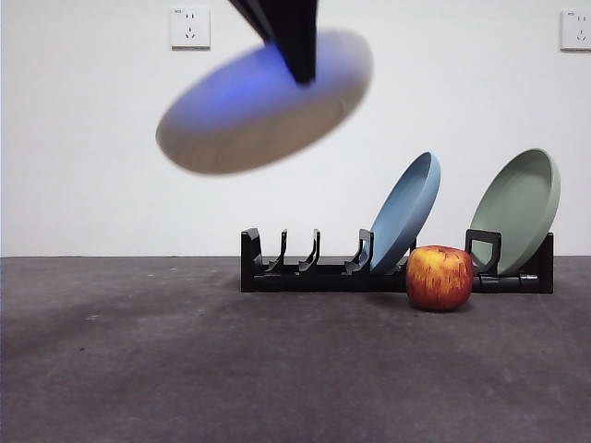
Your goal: Take the yellow plate from the plate rack,put the plate on the table,take the apple from the table,put the apple in the plate
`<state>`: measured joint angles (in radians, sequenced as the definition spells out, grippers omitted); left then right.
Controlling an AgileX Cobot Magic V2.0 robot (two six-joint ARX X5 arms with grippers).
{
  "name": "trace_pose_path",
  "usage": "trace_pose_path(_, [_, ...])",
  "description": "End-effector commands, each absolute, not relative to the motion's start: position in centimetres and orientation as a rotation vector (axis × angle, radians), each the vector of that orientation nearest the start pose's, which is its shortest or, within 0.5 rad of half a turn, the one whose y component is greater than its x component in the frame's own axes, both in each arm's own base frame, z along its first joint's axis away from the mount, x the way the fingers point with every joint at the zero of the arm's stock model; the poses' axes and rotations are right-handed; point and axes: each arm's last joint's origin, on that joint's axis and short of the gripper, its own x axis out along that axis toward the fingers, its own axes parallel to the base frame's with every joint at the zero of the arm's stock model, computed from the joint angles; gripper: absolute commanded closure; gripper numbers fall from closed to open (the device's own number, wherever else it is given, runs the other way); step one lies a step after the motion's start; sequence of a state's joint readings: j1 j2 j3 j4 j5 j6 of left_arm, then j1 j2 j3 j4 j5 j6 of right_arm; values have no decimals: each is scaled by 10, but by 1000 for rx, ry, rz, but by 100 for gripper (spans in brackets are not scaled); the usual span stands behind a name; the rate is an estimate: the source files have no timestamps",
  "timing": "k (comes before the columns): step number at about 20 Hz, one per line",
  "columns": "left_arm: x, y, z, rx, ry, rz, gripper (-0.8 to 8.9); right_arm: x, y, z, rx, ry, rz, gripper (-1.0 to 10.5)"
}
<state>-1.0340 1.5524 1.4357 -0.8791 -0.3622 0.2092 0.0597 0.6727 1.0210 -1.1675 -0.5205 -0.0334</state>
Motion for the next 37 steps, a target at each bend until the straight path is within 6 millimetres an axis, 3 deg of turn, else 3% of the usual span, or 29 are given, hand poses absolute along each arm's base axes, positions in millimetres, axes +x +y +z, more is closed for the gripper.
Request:
trace_pose_path(1, [169,-277,282,921,737,-683,820,85,20,340,164,806,558,258])
trace_pose_path(6, [164,-293,224,1007,728,-668,820,84,20,339,167,819,557,258])
trace_pose_path(11, [159,-305,182,1062,757,-686,820,84,20,339,167,819,557,258])
trace_pose_path(17, [154,-319,158,1093,746,-693,821,84,20,339,166,819,557,258])
trace_pose_path(20, [153,-320,155,1074,773,-735,807,85,20,339,166,820,557,258])
trace_pose_path(23, [153,-320,155,1072,781,-742,660,85,20,339,166,820,557,258])
trace_pose_path(25, [153,-320,155,1072,781,-741,618,85,20,339,166,820,557,258])
trace_pose_path(28, [153,-319,161,1064,766,-734,618,85,20,339,166,820,557,258])
trace_pose_path(30, [151,-315,177,1026,744,-731,618,86,20,340,164,811,557,258])
trace_pose_path(34, [141,-293,240,828,649,-723,618,105,21,344,162,749,554,256])
trace_pose_path(37, [124,-261,301,571,556,-795,619,137,24,343,176,714,552,254])
